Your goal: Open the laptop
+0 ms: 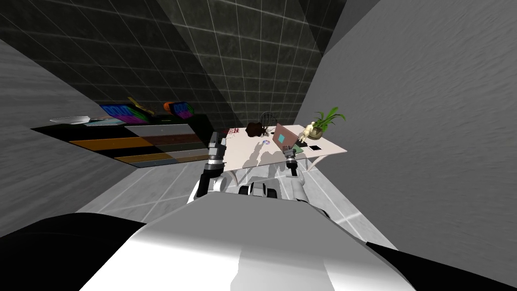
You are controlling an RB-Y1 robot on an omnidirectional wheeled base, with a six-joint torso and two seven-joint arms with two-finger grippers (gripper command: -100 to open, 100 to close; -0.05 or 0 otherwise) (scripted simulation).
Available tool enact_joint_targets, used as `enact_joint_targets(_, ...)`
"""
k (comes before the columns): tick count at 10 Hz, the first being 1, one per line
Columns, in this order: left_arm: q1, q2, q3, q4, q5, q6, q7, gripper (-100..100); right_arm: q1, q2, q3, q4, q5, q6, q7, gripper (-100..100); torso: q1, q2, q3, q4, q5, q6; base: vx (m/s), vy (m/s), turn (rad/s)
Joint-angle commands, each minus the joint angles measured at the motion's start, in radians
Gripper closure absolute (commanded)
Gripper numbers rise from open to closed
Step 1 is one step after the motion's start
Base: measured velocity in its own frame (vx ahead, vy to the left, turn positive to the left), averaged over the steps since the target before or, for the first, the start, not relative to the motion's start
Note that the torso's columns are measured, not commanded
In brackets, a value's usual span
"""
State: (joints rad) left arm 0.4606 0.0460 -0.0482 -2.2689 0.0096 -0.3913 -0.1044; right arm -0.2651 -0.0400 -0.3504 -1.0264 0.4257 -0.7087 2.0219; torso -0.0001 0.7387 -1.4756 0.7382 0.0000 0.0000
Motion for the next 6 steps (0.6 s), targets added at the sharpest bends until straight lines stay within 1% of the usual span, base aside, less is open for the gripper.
enact_joint_targets(1,0.0,0.0,0.0,0.0,0.0,0.0,0.0,0,-0.046,-0.013,0.004,0.023,-0.02,0.072,-0.077,100,0.0,0.0,0.0,0.0,0.0,0.0,-0.033,-0.008,-0.037)
enact_joint_targets(2,0.0,0.0,0.0,0.0,0.0,0.0,0.0,0,-0.061,-0.018,0.006,0.027,-0.028,0.098,-0.102,100,-0.001,-0.001,-0.001,0.0,0.0,0.0,-0.032,-0.008,-0.034)
enact_joint_targets(3,0.0,0.0,0.0,0.0,0.0,0.0,0.0,0,-0.061,-0.018,0.006,0.027,-0.028,0.1,-0.107,100,-0.001,-0.002,-0.001,0.0,0.0,0.001,-0.018,-0.005,-0.014)
enact_joint_targets(6,0.0,0.0,0.0,0.0,0.0,0.0,0.0,0,-0.108,-0.034,0.014,0.04,-0.05,0.184,-0.194,100,-0.001,-0.002,-0.001,0.0,0.0,0.001,-0.022,-0.005,-0.032)
